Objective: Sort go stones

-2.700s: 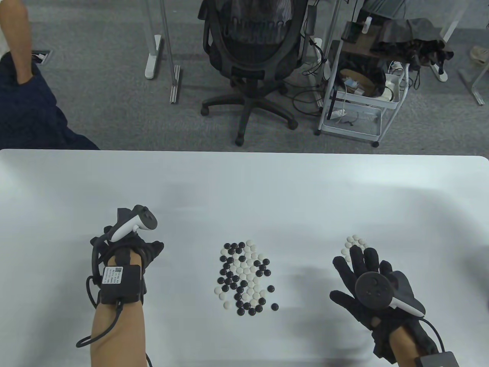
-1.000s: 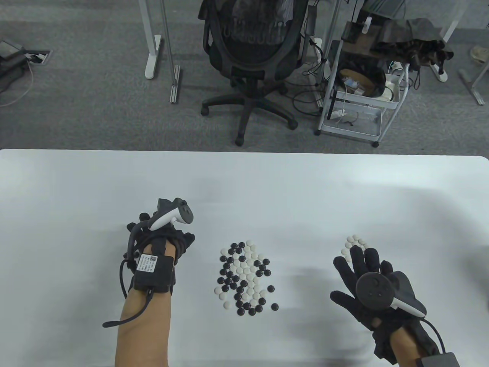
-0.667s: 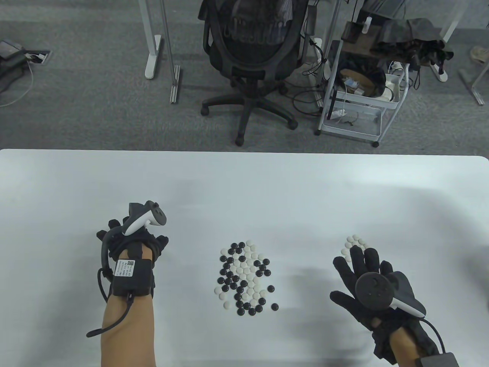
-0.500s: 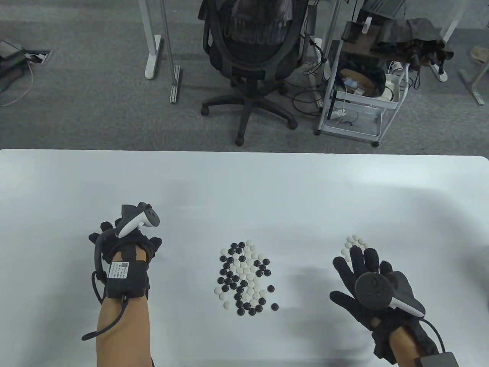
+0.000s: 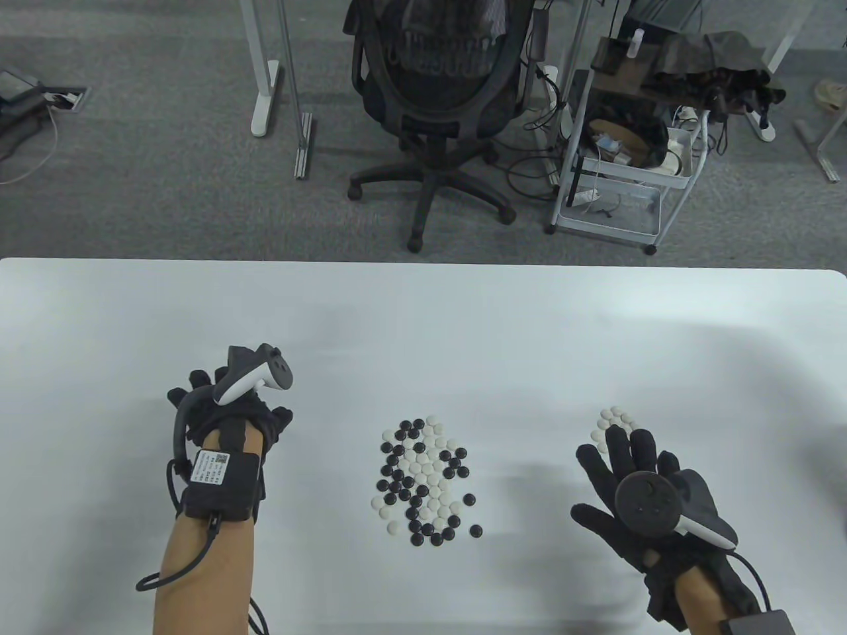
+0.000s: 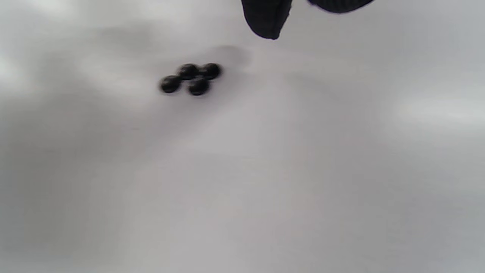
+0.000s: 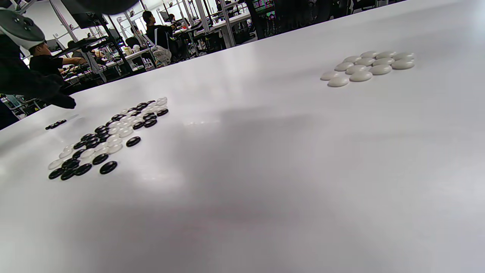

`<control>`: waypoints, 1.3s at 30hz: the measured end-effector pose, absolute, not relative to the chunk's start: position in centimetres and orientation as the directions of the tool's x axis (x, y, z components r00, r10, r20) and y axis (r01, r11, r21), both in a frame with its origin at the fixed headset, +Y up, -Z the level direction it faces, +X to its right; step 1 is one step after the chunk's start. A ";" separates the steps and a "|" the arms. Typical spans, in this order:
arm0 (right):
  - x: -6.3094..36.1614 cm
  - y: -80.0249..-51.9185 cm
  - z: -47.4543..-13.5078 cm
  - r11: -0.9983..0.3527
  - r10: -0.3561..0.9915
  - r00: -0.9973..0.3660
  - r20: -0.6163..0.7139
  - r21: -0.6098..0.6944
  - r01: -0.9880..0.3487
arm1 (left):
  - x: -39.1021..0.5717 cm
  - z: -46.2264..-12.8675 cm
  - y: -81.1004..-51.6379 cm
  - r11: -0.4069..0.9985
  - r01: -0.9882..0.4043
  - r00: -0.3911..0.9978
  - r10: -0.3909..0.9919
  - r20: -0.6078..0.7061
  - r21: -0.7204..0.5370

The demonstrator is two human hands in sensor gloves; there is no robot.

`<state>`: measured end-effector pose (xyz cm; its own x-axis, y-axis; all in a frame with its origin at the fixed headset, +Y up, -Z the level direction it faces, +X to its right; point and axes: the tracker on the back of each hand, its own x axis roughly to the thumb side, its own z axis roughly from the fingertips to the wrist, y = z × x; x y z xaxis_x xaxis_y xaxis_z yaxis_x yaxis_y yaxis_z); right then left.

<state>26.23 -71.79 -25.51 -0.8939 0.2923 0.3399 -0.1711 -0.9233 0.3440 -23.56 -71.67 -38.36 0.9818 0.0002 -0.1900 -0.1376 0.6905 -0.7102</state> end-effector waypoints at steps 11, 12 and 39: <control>26.3 -71.7 -25.4 -0.925 0.294 -0.893 0.341 0.337 -0.176 | -12.0 -38.7 -72.0 0.653 0.004 0.958 0.214 0.190 -0.757; 26.3 -71.7 -25.4 -0.925 0.294 -0.893 0.341 0.337 -0.176 | -11.5 -38.8 -72.3 0.651 0.016 0.957 0.210 0.200 -0.759; 26.4 -71.7 -25.3 -0.923 0.292 -0.893 0.341 0.347 -0.169 | -10.2 -39.4 -74.4 0.660 0.031 0.944 0.228 0.240 -0.751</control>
<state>26.36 -71.66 -25.32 -0.8934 0.2923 0.3411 -0.1695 -0.9226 0.3465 -10.23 -74.40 -39.36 0.9436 0.2283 0.2397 0.0310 0.6599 -0.7507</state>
